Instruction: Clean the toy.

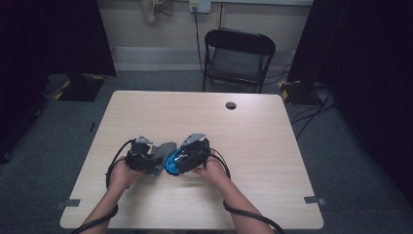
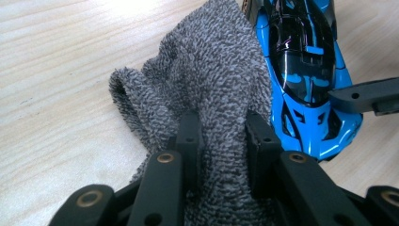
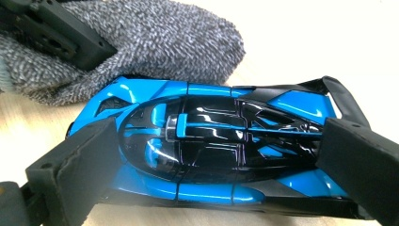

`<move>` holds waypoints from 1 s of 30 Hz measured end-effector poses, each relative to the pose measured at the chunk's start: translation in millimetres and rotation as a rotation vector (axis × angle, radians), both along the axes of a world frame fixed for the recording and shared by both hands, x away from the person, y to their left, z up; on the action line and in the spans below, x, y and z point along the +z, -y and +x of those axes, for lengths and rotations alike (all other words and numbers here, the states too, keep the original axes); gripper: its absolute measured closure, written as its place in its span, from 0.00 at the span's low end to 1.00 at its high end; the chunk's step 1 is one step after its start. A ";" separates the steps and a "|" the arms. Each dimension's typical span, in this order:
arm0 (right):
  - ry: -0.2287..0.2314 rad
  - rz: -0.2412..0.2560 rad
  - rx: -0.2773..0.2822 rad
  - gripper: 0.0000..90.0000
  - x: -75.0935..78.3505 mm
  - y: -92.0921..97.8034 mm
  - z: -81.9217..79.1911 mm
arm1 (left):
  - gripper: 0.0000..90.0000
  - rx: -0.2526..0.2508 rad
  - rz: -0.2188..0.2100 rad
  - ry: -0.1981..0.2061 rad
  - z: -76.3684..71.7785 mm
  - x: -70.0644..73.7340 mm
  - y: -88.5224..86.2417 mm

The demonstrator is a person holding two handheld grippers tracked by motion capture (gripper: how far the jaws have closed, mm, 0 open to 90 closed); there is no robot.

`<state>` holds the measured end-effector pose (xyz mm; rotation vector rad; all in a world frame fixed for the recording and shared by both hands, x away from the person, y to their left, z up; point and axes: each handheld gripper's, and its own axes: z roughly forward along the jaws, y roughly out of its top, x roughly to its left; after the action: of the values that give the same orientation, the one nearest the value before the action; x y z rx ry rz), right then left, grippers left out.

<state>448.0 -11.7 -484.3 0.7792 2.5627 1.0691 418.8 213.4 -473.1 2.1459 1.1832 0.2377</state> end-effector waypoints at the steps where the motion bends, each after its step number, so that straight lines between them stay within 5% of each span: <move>1: 0.001 0.000 0.001 0.00 0.0 -0.1 0.0 | 0.79 0.007 -0.003 -0.003 0.0 -0.1 1.2; 30: 0.000 -0.001 -0.001 0.00 0.0 0.7 1.1 | 0.79 0.005 0.013 0.000 23.8 -1.1 18.6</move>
<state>449.1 -12.4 -484.3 0.7795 2.5623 1.0677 442.6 194.8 -474.1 2.1545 1.1903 0.2476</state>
